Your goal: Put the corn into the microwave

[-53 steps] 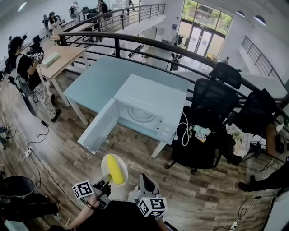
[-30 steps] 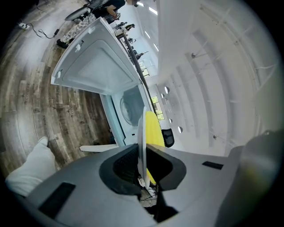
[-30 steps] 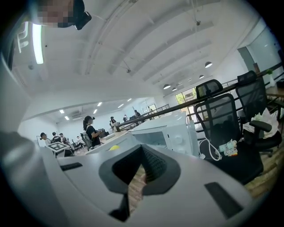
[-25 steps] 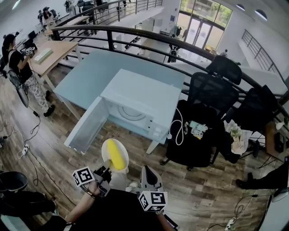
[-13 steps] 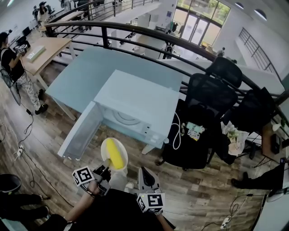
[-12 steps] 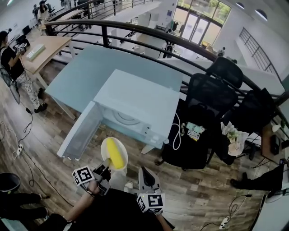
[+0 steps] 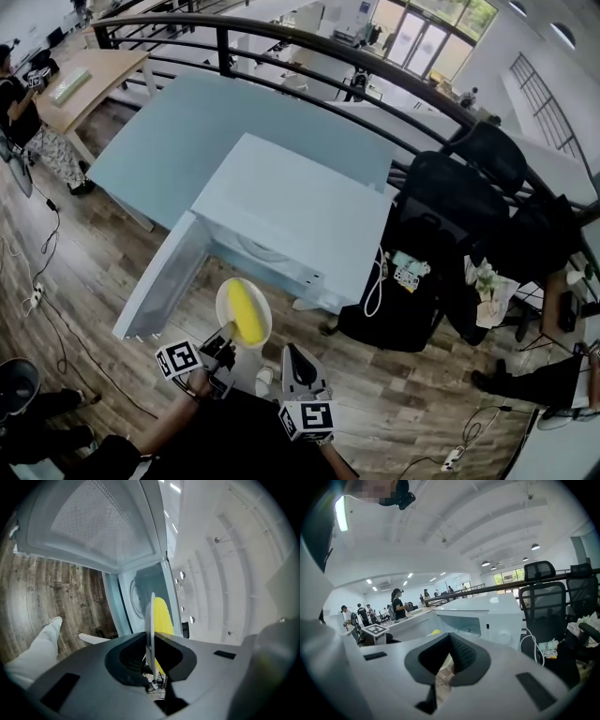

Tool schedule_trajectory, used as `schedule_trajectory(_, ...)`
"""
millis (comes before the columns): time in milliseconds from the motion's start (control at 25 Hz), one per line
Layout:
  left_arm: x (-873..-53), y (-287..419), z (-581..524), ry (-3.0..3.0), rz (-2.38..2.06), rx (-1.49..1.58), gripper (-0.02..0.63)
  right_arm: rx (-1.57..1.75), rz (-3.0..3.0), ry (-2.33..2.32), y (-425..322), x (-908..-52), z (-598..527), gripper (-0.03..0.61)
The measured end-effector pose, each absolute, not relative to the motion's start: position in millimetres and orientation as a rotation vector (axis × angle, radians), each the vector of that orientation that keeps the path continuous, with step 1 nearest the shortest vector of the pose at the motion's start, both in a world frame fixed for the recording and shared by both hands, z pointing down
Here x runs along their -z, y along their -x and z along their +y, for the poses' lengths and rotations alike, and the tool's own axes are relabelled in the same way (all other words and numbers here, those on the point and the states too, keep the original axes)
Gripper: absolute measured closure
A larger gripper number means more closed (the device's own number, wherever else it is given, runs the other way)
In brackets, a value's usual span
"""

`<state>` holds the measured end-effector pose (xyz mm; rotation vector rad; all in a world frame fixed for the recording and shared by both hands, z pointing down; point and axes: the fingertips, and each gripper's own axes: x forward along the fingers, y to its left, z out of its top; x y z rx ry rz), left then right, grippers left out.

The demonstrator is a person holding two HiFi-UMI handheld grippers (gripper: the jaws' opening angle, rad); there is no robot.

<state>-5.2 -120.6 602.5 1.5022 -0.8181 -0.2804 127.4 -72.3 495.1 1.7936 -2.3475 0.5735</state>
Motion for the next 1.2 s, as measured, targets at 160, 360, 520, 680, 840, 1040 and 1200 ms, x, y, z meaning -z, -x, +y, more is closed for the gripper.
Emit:
schedule_trajectory(160,-616,4,-135,-1.501,-0.816,0.289,0.578,-0.596,-2.357,-1.746,-116,-504,-82,0.571)
schedule_trajectory(360,-627,1,-162,-1.521,-0.839,0.291,0.578,-0.637,-2.339,-1.708,-111,-517,-91,0.571)
schedule_trajectory(520,-633,-4,-183,-1.499,-0.851,0.307,0.578,-0.658,-2.325,-1.685,-108,-525,-99,0.571)
schedule_trajectory(680,-639,-7,-203,-1.489,-0.865,0.307,0.578,-0.670,-2.322,-1.674,-105,-528,-110,0.571)
schedule_trajectory(840,-649,-12,-223,-1.514,-0.870,0.319,0.577,-0.673,-2.330,-1.659,-102,-529,-121,0.571)
schedule_trajectory(1040,-658,-18,-245,-1.498,-0.876,0.362,0.577,-0.699,-2.319,-1.647,-102,-532,-129,0.571)
schedule_trajectory(1200,-666,-19,-267,-1.487,-0.891,0.396,0.577,-0.717,-2.297,-1.663,-104,-537,-137,0.571)
